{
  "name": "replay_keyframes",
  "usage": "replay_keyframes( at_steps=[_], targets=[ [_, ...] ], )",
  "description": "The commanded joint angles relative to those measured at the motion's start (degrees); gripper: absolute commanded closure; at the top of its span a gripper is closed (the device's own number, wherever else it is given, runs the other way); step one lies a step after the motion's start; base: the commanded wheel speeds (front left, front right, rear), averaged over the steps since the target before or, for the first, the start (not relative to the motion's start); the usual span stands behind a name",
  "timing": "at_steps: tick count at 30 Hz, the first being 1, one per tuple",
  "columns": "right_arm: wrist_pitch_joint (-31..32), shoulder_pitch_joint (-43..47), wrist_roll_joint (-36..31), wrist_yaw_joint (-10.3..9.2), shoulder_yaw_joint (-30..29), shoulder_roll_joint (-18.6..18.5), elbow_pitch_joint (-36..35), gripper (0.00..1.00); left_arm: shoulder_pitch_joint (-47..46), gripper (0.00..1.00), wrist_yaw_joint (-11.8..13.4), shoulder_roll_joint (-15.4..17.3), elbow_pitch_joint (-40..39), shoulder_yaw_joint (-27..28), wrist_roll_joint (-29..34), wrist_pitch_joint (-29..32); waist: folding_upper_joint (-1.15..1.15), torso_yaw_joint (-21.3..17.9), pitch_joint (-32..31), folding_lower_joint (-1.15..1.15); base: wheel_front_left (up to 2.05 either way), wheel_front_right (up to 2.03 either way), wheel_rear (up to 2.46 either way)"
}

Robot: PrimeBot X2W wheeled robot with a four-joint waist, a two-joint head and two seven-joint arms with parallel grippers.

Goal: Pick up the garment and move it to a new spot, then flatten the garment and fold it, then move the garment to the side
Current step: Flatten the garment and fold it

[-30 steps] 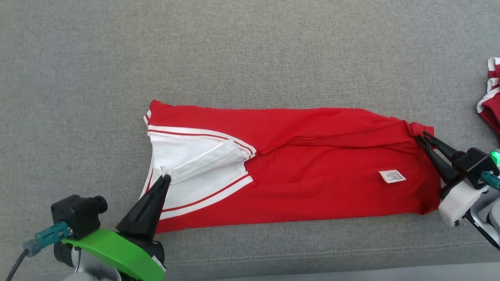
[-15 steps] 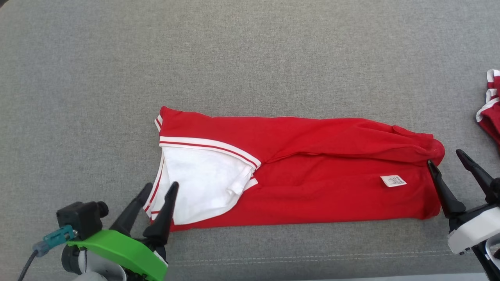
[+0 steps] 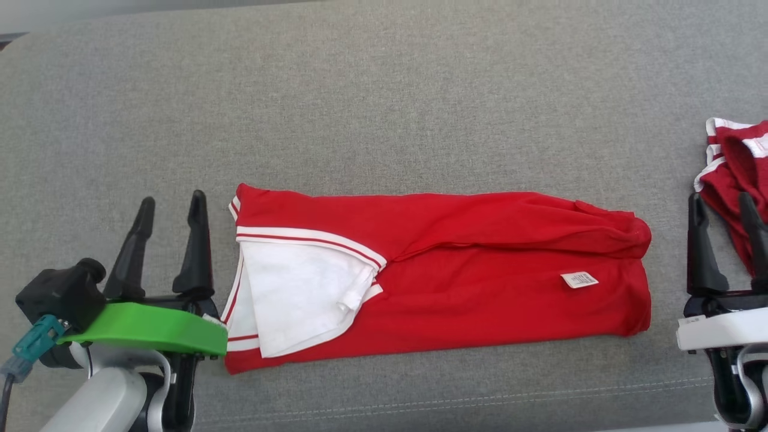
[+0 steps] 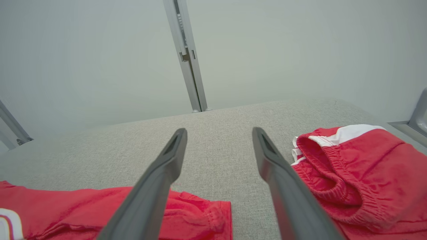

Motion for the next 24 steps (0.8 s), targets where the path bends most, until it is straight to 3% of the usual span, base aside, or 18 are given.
replay_keyframes(
  at_steps=[1, 11, 24],
  targets=[
    [0.3, -0.8, -0.9, -0.07, 0.3, 0.6, 0.0, 0.0, -0.2, 0.0, 0.0, -0.8, 0.7, 1.2, 1.9, -0.1, 0.0, -0.8, -1.6, 0.0, 0.0, 0.0, 0.0],
    [1.9, -0.7, -4.9, -0.07, 3.8, 3.6, 4.0, 0.0, 3.3, 0.0, -5.5, -7.9, 8.2, 6.6, 12.8, -0.1, 0.0, -1.3, -6.2, 0.0, 0.0, 0.0, 0.0],
    [2.3, 1.0, -6.1, -0.07, 5.7, 4.1, 8.2, 0.0, 8.7, 0.0, -13.0, -16.7, 16.5, 14.9, 26.1, -0.2, 0.0, -0.8, -10.0, 0.0, 0.0, 0.0, 0.0]
  ],
)
